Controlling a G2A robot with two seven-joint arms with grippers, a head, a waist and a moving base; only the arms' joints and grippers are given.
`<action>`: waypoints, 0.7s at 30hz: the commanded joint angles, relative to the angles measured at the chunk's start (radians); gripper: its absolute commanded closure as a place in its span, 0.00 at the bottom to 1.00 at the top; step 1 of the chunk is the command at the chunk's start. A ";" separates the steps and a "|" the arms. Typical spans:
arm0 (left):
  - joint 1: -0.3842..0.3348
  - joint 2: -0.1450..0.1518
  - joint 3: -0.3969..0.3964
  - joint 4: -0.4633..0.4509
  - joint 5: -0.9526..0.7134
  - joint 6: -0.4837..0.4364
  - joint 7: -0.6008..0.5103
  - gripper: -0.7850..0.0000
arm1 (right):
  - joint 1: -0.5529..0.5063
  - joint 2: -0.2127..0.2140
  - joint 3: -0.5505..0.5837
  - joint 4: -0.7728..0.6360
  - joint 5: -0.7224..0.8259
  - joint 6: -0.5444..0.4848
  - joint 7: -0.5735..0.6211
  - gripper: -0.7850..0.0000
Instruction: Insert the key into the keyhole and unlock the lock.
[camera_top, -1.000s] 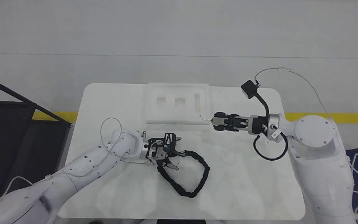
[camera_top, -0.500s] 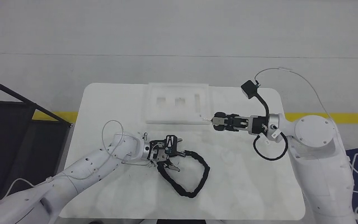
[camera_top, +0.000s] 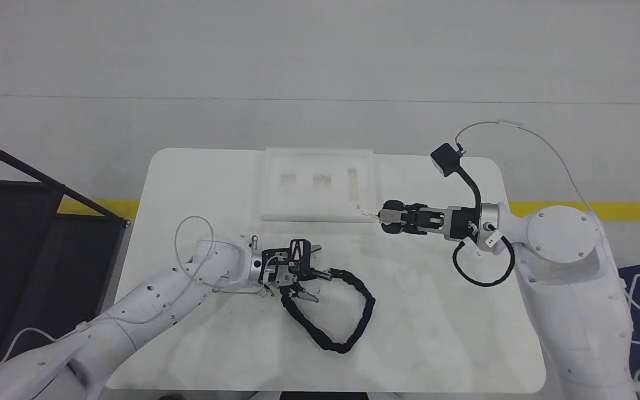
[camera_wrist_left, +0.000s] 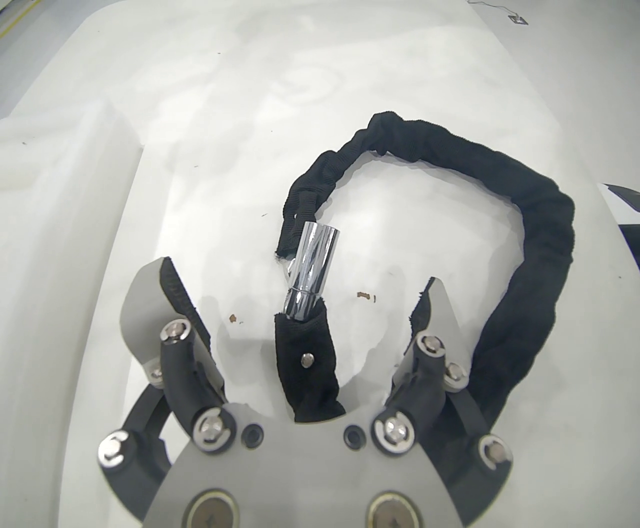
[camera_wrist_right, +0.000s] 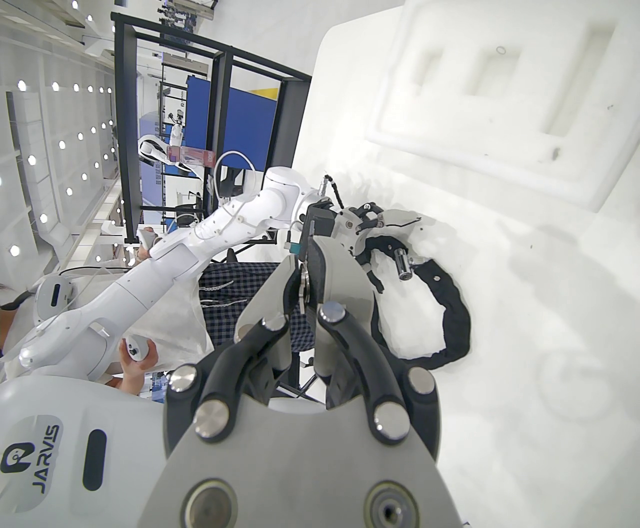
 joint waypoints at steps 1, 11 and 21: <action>0.003 -0.001 -0.007 -0.001 0.001 -0.005 -0.006 0.19 | 0.000 0.000 0.000 0.000 0.000 0.000 0.000 1.00; 0.018 -0.016 -0.037 0.003 0.011 -0.015 -0.044 0.27 | 0.000 0.000 0.000 0.000 0.000 0.000 0.000 1.00; 0.035 -0.035 -0.055 0.013 0.026 -0.017 -0.082 0.53 | 0.000 0.000 0.000 0.000 0.000 0.000 0.000 1.00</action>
